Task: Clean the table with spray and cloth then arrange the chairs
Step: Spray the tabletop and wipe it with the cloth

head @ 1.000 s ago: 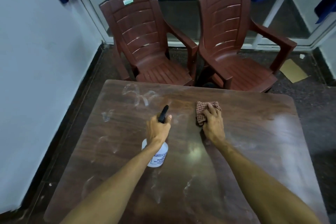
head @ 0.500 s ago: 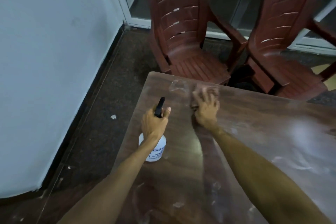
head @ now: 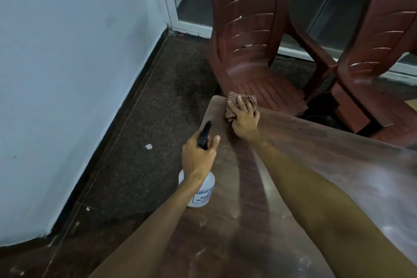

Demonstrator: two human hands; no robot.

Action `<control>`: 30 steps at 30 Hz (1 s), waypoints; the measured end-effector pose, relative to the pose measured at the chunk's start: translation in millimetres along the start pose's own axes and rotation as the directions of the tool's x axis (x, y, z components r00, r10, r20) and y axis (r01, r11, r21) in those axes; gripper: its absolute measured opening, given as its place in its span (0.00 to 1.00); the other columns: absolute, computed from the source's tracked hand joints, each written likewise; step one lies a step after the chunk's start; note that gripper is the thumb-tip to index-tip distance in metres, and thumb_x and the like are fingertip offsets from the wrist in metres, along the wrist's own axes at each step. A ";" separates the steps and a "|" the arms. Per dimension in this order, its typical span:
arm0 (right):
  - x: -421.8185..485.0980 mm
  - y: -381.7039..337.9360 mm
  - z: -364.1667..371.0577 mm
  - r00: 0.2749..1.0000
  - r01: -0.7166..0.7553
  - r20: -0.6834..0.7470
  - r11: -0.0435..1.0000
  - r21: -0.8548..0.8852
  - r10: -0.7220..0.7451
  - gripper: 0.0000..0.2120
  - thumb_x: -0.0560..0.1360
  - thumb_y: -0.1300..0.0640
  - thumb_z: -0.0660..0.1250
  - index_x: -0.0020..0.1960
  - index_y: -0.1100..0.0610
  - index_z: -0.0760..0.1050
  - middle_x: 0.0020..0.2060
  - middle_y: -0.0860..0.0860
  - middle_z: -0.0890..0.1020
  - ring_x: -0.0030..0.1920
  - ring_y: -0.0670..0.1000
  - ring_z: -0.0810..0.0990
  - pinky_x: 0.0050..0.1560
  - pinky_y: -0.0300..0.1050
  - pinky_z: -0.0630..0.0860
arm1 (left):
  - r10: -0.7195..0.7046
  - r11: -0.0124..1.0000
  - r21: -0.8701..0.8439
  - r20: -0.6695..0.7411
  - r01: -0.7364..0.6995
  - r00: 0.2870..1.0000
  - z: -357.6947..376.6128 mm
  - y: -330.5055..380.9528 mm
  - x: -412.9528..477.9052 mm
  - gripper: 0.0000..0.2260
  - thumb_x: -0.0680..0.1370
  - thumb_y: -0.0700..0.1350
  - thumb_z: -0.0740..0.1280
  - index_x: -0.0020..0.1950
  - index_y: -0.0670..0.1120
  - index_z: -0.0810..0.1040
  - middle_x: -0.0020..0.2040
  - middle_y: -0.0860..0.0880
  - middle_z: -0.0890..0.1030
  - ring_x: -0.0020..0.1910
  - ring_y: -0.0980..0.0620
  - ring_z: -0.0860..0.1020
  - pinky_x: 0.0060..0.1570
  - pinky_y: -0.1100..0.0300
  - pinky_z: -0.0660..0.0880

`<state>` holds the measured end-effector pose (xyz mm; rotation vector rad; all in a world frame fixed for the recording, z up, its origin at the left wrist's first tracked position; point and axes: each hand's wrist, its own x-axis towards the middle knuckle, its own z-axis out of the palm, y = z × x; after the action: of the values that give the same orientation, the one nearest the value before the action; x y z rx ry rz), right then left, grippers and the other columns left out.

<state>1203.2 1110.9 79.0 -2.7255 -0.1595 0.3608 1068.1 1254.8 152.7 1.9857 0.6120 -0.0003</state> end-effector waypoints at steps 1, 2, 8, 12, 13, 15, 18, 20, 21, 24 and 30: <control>6.8 -12.0 2.9 0.999 0.041 0.003 0.999 -0.024 -0.041 0.35 0.74 0.63 0.60 0.79 0.44 0.59 0.81 0.50 0.51 0.79 0.59 0.49 0.74 0.67 0.49 | -0.003 1.000 -0.012 -0.013 0.003 1.000 -2.2 -2.6 2.3 0.12 0.77 0.53 0.74 0.40 0.46 0.78 0.33 0.49 0.81 0.32 0.53 0.80 0.39 0.52 0.78; 9.2 -22.0 11.0 0.993 0.119 0.004 0.992 -0.045 -0.119 0.35 0.75 0.63 0.60 0.79 0.44 0.58 0.81 0.50 0.51 0.79 0.59 0.49 0.74 0.67 0.49 | -0.005 1.000 -0.024 -0.024 0.004 1.000 -4.5 -3.8 3.8 0.12 0.77 0.52 0.74 0.40 0.46 0.79 0.33 0.49 0.81 0.33 0.52 0.80 0.39 0.50 0.79; 16.2 -24.8 6.4 0.978 0.204 0.060 0.977 -0.054 -0.201 0.35 0.74 0.62 0.59 0.79 0.45 0.58 0.81 0.48 0.51 0.79 0.57 0.51 0.75 0.64 0.50 | 0.002 0.999 -0.033 -0.042 -0.003 0.999 -9.4 -5.3 12.4 0.11 0.76 0.53 0.74 0.40 0.49 0.79 0.32 0.51 0.81 0.30 0.51 0.80 0.38 0.44 0.82; -16.9 -28.6 20.9 0.938 0.344 0.071 0.936 -0.069 -0.339 0.32 0.75 0.58 0.59 0.79 0.47 0.60 0.80 0.50 0.53 0.79 0.58 0.52 0.75 0.67 0.51 | 0.019 1.000 -0.024 -0.021 -0.020 1.000 -7.1 -2.4 8.6 0.10 0.77 0.52 0.74 0.40 0.50 0.78 0.33 0.51 0.81 0.32 0.51 0.81 0.38 0.48 0.80; -28.7 -18.4 23.8 0.911 0.410 0.086 0.908 -0.086 -0.403 0.33 0.74 0.57 0.58 0.78 0.46 0.60 0.80 0.49 0.55 0.78 0.57 0.54 0.74 0.65 0.53 | 0.025 1.000 -0.016 -0.016 -0.025 1.000 -5.6 0.0 6.5 0.10 0.77 0.52 0.74 0.40 0.49 0.78 0.33 0.51 0.81 0.32 0.51 0.80 0.37 0.51 0.79; -36.2 11.8 11.0 0.952 0.307 0.026 0.948 -0.083 -0.306 0.35 0.71 0.58 0.58 0.77 0.44 0.62 0.80 0.49 0.57 0.78 0.57 0.57 0.73 0.63 0.56 | 0.036 0.999 -0.020 -0.007 -0.036 0.999 -2.1 7.0 1.7 0.11 0.77 0.51 0.74 0.41 0.46 0.78 0.33 0.49 0.81 0.30 0.52 0.80 0.35 0.55 0.75; -48.5 48.6 -10.3 0.991 -0.101 -0.086 0.995 -0.002 0.101 0.34 0.71 0.59 0.61 0.77 0.46 0.63 0.80 0.50 0.57 0.78 0.58 0.55 0.74 0.64 0.54 | 0.056 0.998 -0.026 -0.006 -0.056 0.998 4.9 12.3 -3.9 0.11 0.77 0.51 0.74 0.43 0.45 0.79 0.34 0.49 0.81 0.31 0.55 0.79 0.35 0.60 0.72; -75.3 52.2 -3.8 0.994 0.020 -0.106 0.999 -0.042 -0.025 0.35 0.70 0.57 0.58 0.77 0.46 0.63 0.80 0.51 0.57 0.78 0.58 0.55 0.74 0.66 0.54 | 0.074 0.997 -0.017 -0.007 -0.075 0.997 12.0 16.2 -9.4 0.09 0.77 0.51 0.74 0.47 0.46 0.82 0.35 0.52 0.81 0.36 0.57 0.80 0.37 0.61 0.71; -90.7 53.5 2.2 0.988 0.143 -0.054 0.988 -0.063 -0.147 0.37 0.68 0.57 0.57 0.78 0.46 0.62 0.80 0.50 0.57 0.78 0.58 0.55 0.74 0.65 0.54 | 0.082 0.997 -0.011 -0.001 -0.082 0.997 17.2 18.4 -13.7 0.08 0.77 0.52 0.74 0.47 0.47 0.82 0.36 0.53 0.82 0.38 0.56 0.81 0.38 0.60 0.72; -107.0 91.7 -6.9 0.973 0.225 -0.031 0.971 -0.085 -0.228 0.38 0.66 0.57 0.57 0.77 0.44 0.63 0.80 0.48 0.58 0.77 0.56 0.59 0.73 0.62 0.58 | 0.091 0.996 0.003 0.034 -0.091 0.995 35.7 28.0 -32.0 0.08 0.77 0.51 0.74 0.43 0.50 0.79 0.36 0.53 0.81 0.35 0.56 0.79 0.36 0.60 0.71; -160.3 162.3 -36.9 0.971 -0.177 -0.175 0.982 -0.066 0.163 0.34 0.69 0.61 0.62 0.75 0.47 0.67 0.78 0.51 0.62 0.73 0.60 0.61 0.64 0.63 0.64 | 0.128 0.992 -0.006 0.061 -0.128 0.990 72.2 32.9 -70.3 0.11 0.76 0.50 0.75 0.38 0.48 0.78 0.30 0.50 0.80 0.31 0.49 0.80 0.36 0.51 0.79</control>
<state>1069.2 922.8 85.4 -2.8420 0.1093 0.1718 1039.1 1153.4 163.2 2.0124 0.4441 0.0178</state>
